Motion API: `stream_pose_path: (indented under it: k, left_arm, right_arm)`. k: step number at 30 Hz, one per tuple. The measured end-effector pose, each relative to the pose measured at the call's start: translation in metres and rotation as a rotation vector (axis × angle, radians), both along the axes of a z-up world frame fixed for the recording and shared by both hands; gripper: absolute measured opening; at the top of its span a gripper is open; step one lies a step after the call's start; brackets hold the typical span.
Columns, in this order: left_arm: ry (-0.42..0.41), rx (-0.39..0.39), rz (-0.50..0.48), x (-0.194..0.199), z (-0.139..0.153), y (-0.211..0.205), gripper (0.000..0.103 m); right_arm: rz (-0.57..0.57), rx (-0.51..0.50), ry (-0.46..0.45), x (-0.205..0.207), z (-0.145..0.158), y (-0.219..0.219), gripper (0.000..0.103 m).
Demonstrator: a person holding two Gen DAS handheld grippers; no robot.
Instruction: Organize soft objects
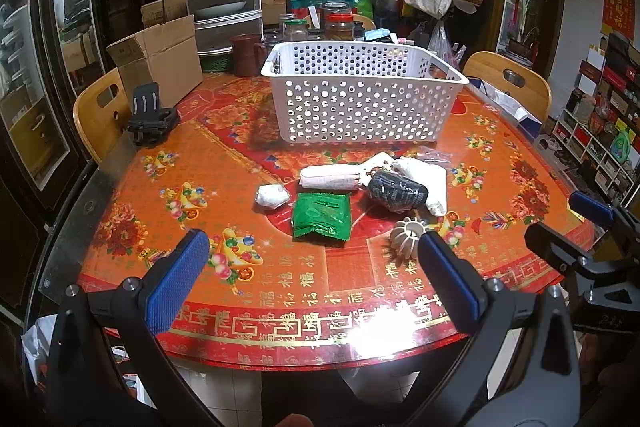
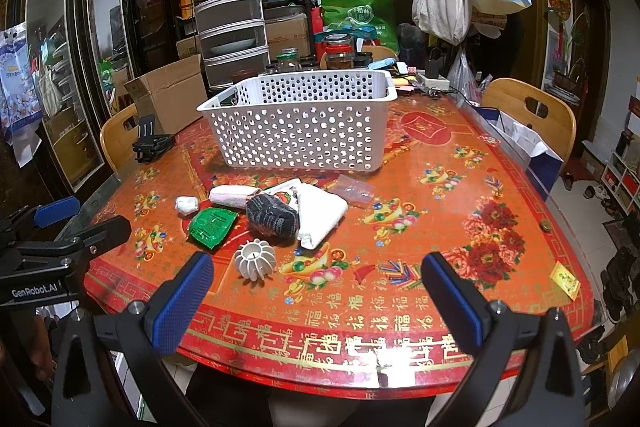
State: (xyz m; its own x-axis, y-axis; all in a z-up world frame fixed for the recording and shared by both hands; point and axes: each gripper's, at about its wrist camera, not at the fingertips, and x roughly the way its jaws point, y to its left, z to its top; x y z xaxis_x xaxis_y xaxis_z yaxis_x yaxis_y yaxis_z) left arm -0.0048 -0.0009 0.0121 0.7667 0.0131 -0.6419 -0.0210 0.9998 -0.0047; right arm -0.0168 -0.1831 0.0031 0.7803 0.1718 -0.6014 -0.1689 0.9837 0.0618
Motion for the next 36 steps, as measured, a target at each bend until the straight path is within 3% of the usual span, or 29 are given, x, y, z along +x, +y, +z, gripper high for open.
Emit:
stream_pose_path:
  k: [7, 11, 14, 19, 26, 33, 36]
  left_arm:
    - [-0.048, -0.022, -0.005, 0.009, -0.003, 0.006, 0.103]
    - [0.005, -0.035, 0.007, 0.031, -0.020, 0.017, 0.103]
    - [0.065, -0.020, 0.017, 0.050, -0.039, 0.023, 0.103]
    - [0.094, -0.089, -0.004, 0.067, -0.061, 0.039, 0.103]
    - [0.126, -0.058, -0.073, 0.086, -0.080, 0.025, 0.103]
    - [0.159, -0.055, -0.090, 0.104, -0.095, 0.017, 0.090]
    - [0.169, -0.060, -0.099, 0.108, -0.099, 0.017, 0.087]
  right_arm:
    - [0.008, 0.019, 0.005, 0.004, -0.011, -0.003, 0.103]
    - [0.021, 0.066, -0.024, 0.011, -0.021, -0.008, 0.103]
    - [0.049, 0.077, 0.010, 0.020, -0.032, -0.007, 0.103]
    - [0.085, 0.058, 0.078, 0.035, -0.050, 0.006, 0.103]
    - [0.137, 0.075, 0.163, 0.054, -0.074, 0.019, 0.103]
    - [0.161, 0.076, 0.180, 0.063, -0.080, 0.028, 0.099]
    - [0.185, 0.071, 0.187, 0.066, -0.082, 0.035, 0.093]
